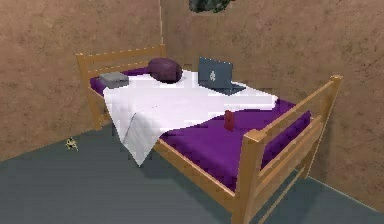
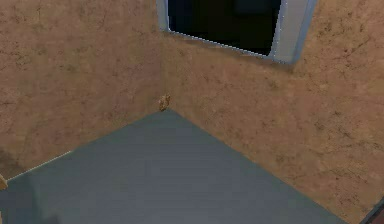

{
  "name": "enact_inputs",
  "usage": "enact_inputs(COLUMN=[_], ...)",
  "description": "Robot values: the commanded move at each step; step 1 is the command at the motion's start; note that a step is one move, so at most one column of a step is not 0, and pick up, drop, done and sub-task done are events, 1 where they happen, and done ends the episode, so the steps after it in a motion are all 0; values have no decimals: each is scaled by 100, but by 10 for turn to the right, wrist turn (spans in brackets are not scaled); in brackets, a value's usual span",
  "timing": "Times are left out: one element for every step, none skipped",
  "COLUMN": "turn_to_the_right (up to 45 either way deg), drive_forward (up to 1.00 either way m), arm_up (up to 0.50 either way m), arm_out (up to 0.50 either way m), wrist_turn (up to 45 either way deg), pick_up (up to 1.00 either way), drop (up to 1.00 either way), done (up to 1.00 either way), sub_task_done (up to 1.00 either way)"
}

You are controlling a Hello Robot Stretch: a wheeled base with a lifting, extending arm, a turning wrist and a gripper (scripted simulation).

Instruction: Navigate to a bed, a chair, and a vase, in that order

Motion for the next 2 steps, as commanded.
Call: enact_inputs(turn_to_the_right=[-450,-450], drive_forward=[0,0], arm_up=[0,0], arm_out=[0,0], wrist_turn=[0,0], pick_up=[0,0], drop=[0,0], done=[0,0], sub_task_done=[0,0])
